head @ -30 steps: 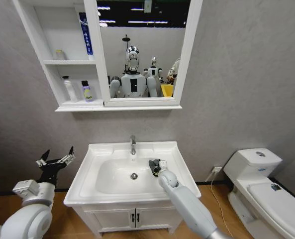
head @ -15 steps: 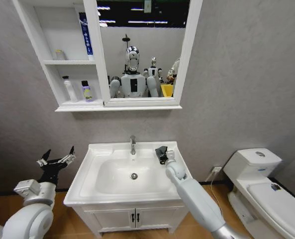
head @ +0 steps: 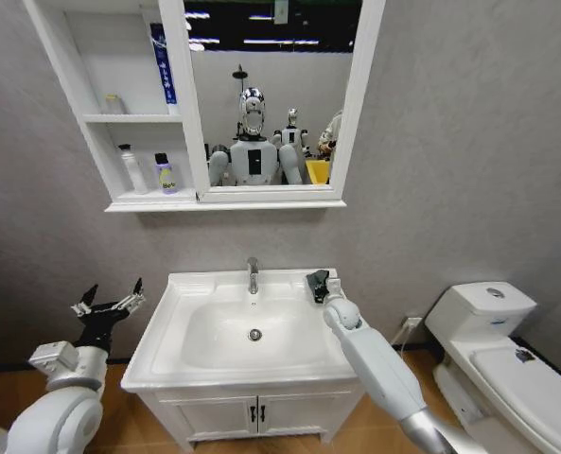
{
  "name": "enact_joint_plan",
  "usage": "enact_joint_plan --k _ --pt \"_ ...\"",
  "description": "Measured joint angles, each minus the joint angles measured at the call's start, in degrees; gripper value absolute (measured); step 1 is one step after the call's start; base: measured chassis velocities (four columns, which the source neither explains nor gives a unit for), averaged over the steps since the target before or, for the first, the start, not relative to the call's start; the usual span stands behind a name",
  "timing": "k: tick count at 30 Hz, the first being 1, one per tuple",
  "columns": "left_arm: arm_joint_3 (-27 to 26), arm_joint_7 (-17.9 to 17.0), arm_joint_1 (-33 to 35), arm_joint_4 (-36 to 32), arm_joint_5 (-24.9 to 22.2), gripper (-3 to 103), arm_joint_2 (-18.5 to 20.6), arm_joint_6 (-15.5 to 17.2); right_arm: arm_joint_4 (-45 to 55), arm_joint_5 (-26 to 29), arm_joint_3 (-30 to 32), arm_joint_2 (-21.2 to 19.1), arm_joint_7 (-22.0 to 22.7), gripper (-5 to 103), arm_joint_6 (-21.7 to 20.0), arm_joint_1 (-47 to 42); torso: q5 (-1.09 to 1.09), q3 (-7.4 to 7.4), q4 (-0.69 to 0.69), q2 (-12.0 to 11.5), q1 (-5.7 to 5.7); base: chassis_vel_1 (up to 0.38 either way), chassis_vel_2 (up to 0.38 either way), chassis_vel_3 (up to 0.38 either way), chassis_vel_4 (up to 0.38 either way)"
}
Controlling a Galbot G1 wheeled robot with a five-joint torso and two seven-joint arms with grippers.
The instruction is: Move facial cleanser and shampoo from washbasin to cabinet, then wipe washbasin with towel.
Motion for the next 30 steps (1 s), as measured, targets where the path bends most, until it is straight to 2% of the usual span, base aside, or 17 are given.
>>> enact_joint_plan --k 2,4,6,7,10,11,13,14,16,17,20,21,23,25,26,30 --pt "0.0 0.0 0.0 0.0 0.0 100 0.01 0.0 0.02 -0.29 0.09 0.02 0.0 0 -0.23 -0.33 0.0 0.0 0.0 0.0 0.0 0.0 0.0 0.0 0.0" --pt "0.0 0.0 0.0 0.0 0.0 100 0.03 -0.01 0.05 -0.6 0.2 0.03 0.0 4 -0.29 -0.53 0.0 0.0 0.0 0.0 0.0 0.0 0.0 0.0 0.0" --pt "-0.02 0.0 -0.01 0.0 -0.02 100 0.05 -0.01 0.1 -0.97 0.25 0.04 0.45 14 -0.36 -0.62 0.0 0.0 0.0 0.0 0.0 0.0 0.0 0.0 0.0" --pt "-0.02 0.0 -0.01 0.0 -0.02 100 0.05 -0.01 0.1 -0.97 0.25 0.04 0.45 14 -0.36 -0.62 0.0 0.0 0.0 0.0 0.0 0.0 0.0 0.0 0.0" --pt "-0.09 0.0 0.05 -0.09 -0.13 100 0.05 -0.01 0.11 -1.98 0.35 -0.02 1.35 30 -0.36 -0.46 0.0 0.0 0.0 0.0 0.0 0.0 0.0 0.0 0.0" --pt "-0.09 0.0 0.05 -0.09 -0.13 100 0.05 -0.01 0.11 -1.98 0.35 -0.02 1.35 30 -0.36 -0.46 0.0 0.0 0.0 0.0 0.0 0.0 0.0 0.0 0.0" --pt "-0.17 0.0 0.08 -0.19 -0.19 100 0.05 -0.01 0.16 -2.74 0.4 -0.29 1.44 41 -0.16 -0.47 0.0 0.0 0.0 0.0 0.0 0.0 0.0 0.0 0.0" --pt "-0.17 0.0 0.08 -0.19 -0.19 100 0.05 -0.01 0.16 -2.74 0.4 -0.29 1.44 41 -0.16 -0.47 0.0 0.0 0.0 0.0 0.0 0.0 0.0 0.0 0.0" --pt "-0.23 0.0 0.11 -0.27 -0.22 100 0.03 -0.01 0.38 -2.83 0.47 -0.39 1.64 52 -0.15 -0.62 -0.01 0.0 0.0 0.0 0.0 0.0 0.0 0.0 0.0" --pt "-0.23 0.0 0.11 -0.27 -0.22 100 0.03 -0.01 0.38 -2.83 0.47 -0.39 1.64 52 -0.15 -0.62 -0.01 0.0 0.0 0.0 0.0 0.0 0.0 0.0 0.0" --pt "-0.31 0.04 0.22 -0.35 -0.24 100 -0.01 -0.01 0.58 -3.23 0.48 -0.4 1.79 68 -0.06 -0.95 -0.01 0.0 0.0 0.0 0.0 0.0 0.0 0.0 0.0" --pt "-0.31 0.04 0.22 -0.35 -0.24 100 -0.01 -0.01 0.58 -3.23 0.48 -0.4 1.79 68 -0.06 -0.95 -0.01 0.0 0.0 0.0 0.0 0.0 0.0 0.0 0.0" --pt "-0.56 0.11 0.35 -0.46 -0.34 100 0.01 -0.01 0.99 -4.32 0.49 -0.43 1.8 79 0.34 -1.12 0.0 0.0 0.0 0.0 0.0 0.0 0.0 0.0 0.0" --pt "-0.71 0.16 0.41 -0.52 -0.41 100 0.02 -0.01 1.29 -4.7 0.51 -0.54 1.81 79 0.63 -1.16 0.0 0.0 0.0 0.0 0.0 0.0 0.0 0.0 0.0" --pt "-0.83 0.2 0.44 -0.55 -0.48 100 0.03 -0.01 1.86 -5.02 0.52 -0.76 1.89 90 1.13 -1.3 -0.01 0.0 0.01 0.0 0.0 0.0 0.0 0.0 0.0" --pt "-0.99 0.21 0.43 -0.61 -0.61 100 0.04 -0.04 3.27 -5.71 0.63 -1.47 2.09 98 2.02 -1.95 0.0 0.0 0.01 0.0 0.0 0.0 0.0 0.0 0.0"
